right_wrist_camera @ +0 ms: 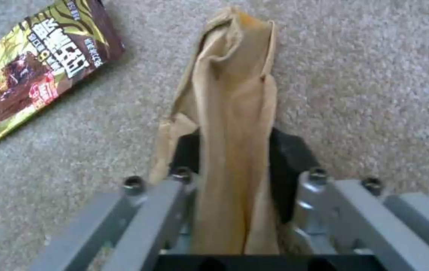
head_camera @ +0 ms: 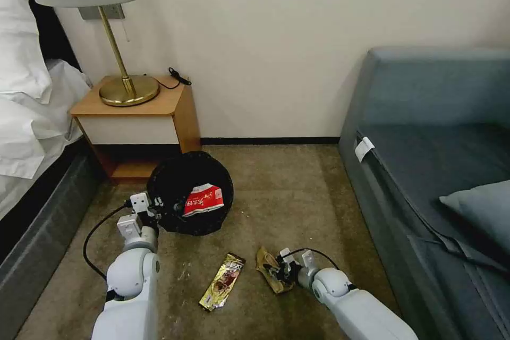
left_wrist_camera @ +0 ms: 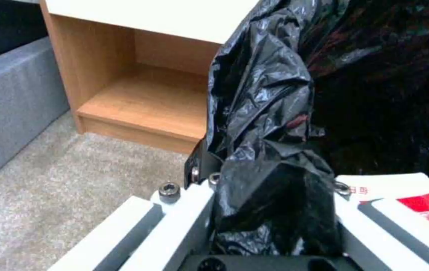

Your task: Pick up the trash bin, then pick up the garbage on the floor and place it into the trash bin.

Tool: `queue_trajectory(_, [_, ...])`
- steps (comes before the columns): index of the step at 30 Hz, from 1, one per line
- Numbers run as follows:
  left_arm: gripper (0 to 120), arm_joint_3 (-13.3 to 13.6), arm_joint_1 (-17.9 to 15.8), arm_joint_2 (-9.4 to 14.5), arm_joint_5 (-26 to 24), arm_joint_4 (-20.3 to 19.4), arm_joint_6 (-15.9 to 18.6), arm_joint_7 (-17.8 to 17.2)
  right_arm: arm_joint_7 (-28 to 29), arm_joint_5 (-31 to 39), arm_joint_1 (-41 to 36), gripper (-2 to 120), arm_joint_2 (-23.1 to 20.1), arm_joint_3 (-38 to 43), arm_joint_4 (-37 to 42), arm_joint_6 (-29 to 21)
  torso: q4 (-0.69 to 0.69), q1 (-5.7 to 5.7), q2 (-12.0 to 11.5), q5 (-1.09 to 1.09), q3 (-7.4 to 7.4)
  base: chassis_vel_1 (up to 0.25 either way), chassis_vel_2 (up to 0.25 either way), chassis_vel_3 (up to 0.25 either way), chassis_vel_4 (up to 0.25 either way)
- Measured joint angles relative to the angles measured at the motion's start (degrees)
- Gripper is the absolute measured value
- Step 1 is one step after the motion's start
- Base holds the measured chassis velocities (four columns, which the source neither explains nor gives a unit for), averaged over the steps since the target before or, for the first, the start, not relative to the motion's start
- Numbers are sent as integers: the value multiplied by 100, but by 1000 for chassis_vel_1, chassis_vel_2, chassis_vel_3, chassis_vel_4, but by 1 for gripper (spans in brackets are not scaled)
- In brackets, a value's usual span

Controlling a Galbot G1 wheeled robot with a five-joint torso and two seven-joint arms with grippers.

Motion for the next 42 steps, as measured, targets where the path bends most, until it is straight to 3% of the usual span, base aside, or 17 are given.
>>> queue_trajectory(4, [1, 0, -16, 0, 0, 3, 0, 6, 2, -35, 1, 2, 11, 12, -13, 83, 0, 0, 0, -2, 0, 0, 0, 0, 0])
queue_trajectory(6, [1, 0, -14, -1, -1, 3, 0, 8, 3, -48, 0, 0, 14, 16, -20, 105, 0, 0, 0, -1, 0, 0, 0, 0, 0])
queue_trajectory(23, [1, -14, -8, -7, -3, 9, 0, 13, -55, -233, 3, 0, 49, 12, -139, 424, -1, 0, 0, -2, 0, 0, 0, 0, 0])
queue_trajectory(42, [1, 5, -58, -8, -10, 63, 0, 12, -41, -460, 7, 0, 244, 293, -180, 1191, -1, 0, -1, -1, 1, 0, 0, 0, 0])
